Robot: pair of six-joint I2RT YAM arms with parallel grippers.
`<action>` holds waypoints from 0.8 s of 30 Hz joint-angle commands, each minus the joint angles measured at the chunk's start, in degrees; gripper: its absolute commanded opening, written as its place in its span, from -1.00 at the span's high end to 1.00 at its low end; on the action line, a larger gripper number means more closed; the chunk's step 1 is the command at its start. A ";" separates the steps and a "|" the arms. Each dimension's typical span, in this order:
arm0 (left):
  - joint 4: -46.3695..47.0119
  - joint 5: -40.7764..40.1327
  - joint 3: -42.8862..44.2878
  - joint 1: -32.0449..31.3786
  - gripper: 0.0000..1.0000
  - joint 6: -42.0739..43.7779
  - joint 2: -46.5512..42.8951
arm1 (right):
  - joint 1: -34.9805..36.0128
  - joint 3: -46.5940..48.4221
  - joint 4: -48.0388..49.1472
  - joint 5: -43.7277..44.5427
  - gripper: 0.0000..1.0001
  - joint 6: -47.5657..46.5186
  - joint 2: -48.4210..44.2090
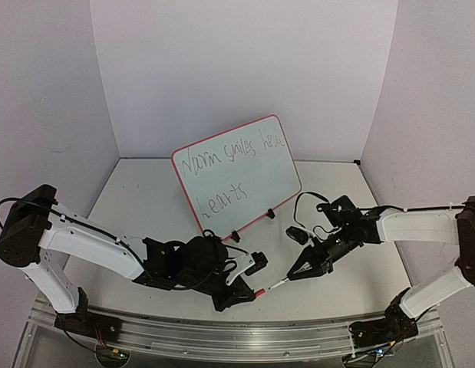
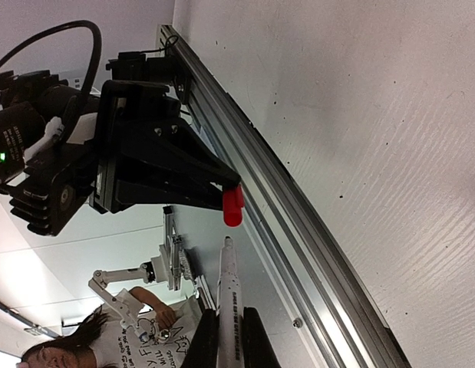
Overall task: Write a sentence on the whiteboard
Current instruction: Insert the whiteboard marker without the cap into the pen cap.
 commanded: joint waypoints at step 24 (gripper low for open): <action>3.04 0.49 -0.16 -0.64 1.00 0.02 0.03 | 2.15 -0.84 5.32 0.97 1.00 2.52 1.00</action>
